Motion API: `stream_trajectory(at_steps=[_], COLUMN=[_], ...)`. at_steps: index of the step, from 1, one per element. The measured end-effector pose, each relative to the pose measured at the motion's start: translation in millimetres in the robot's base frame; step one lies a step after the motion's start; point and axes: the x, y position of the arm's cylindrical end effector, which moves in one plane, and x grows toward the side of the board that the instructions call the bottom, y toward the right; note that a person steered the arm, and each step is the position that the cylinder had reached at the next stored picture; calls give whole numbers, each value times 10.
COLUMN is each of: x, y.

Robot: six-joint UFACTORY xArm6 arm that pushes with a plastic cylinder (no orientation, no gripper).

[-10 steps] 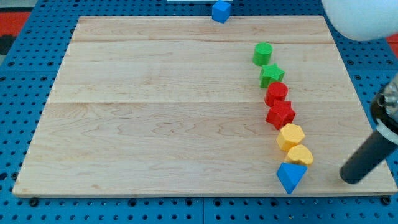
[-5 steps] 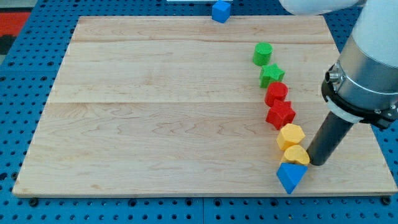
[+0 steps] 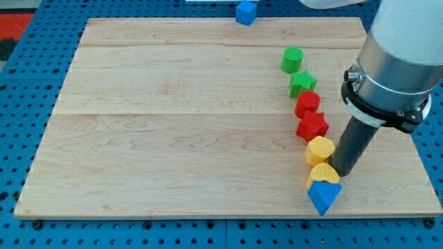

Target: Adjust the yellow blocks to the vertical line of blocks

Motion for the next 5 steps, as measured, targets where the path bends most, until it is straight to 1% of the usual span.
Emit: stream_trajectory(at_steps=[1,2,5], x=[-123,-194,-187], y=[449,639,830])
